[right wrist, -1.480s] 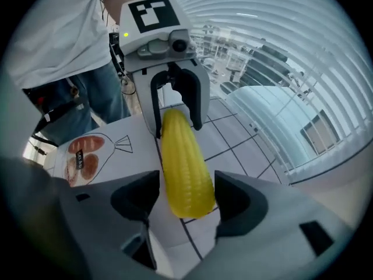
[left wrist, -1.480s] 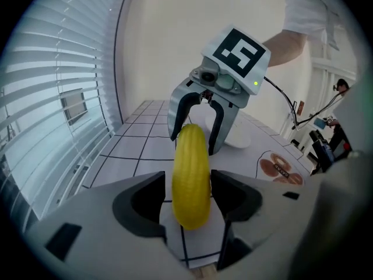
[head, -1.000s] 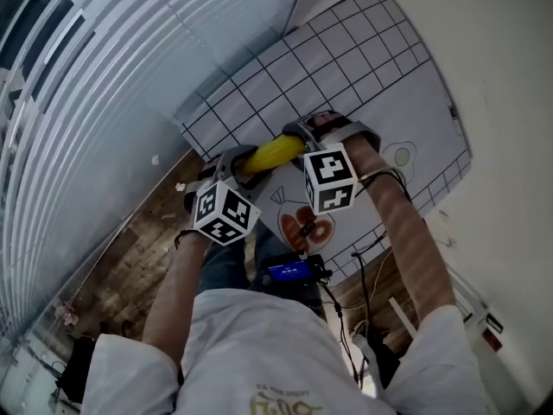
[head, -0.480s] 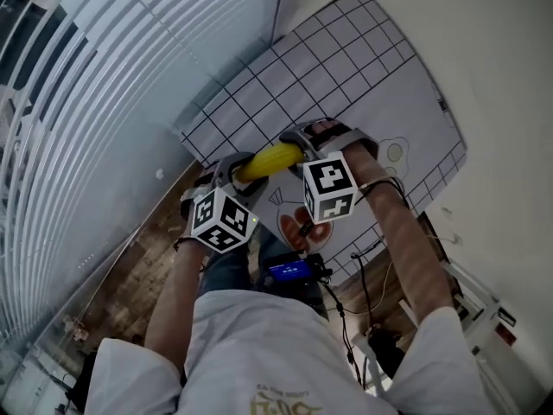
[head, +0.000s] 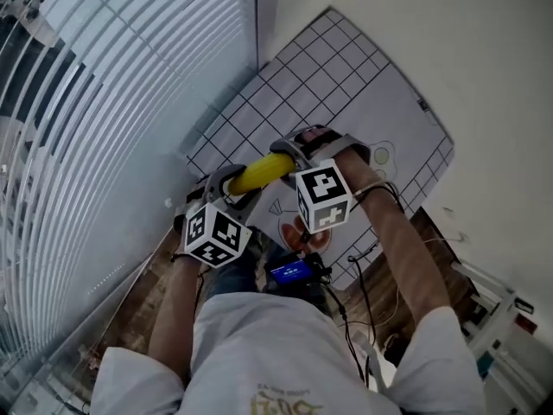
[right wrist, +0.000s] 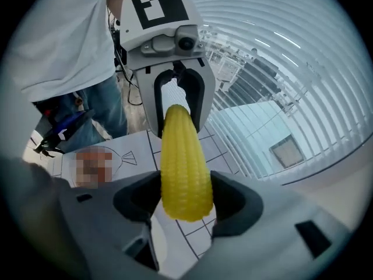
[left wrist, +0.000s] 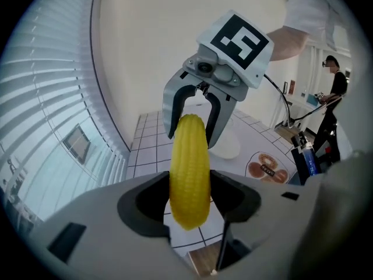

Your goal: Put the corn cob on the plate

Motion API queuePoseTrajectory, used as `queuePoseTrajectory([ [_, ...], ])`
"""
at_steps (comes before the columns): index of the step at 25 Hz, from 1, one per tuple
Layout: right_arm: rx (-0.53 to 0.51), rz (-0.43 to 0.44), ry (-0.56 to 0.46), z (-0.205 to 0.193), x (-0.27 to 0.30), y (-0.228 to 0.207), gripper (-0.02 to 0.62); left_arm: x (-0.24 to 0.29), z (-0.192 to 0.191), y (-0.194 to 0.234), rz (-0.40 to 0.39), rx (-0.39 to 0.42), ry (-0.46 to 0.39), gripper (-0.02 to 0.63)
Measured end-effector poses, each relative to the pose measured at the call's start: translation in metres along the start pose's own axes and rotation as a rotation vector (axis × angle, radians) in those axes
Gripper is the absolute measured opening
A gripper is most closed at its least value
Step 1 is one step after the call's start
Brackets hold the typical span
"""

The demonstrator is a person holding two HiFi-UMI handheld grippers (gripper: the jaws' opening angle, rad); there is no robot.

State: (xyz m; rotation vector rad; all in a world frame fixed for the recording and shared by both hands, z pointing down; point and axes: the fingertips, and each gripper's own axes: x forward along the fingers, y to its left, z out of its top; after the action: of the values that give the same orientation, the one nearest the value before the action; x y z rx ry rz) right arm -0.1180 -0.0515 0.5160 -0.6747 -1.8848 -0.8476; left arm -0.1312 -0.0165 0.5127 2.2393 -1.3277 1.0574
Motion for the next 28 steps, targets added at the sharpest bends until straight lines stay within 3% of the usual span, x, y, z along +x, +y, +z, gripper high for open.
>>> queuePoseTrajectory([
  [10, 0.026, -0.055, 0.013, 0.003, -0.024, -0.008, 0.264, -0.013, 0.019, 0.005, -0.006, 0.061, -0.006, 0.223],
  [28, 0.309, -0.134, 0.132, -0.090, -0.076, 0.053, 0.264, 0.045, 0.094, -0.062, -0.221, 0.287, -0.064, 0.223],
])
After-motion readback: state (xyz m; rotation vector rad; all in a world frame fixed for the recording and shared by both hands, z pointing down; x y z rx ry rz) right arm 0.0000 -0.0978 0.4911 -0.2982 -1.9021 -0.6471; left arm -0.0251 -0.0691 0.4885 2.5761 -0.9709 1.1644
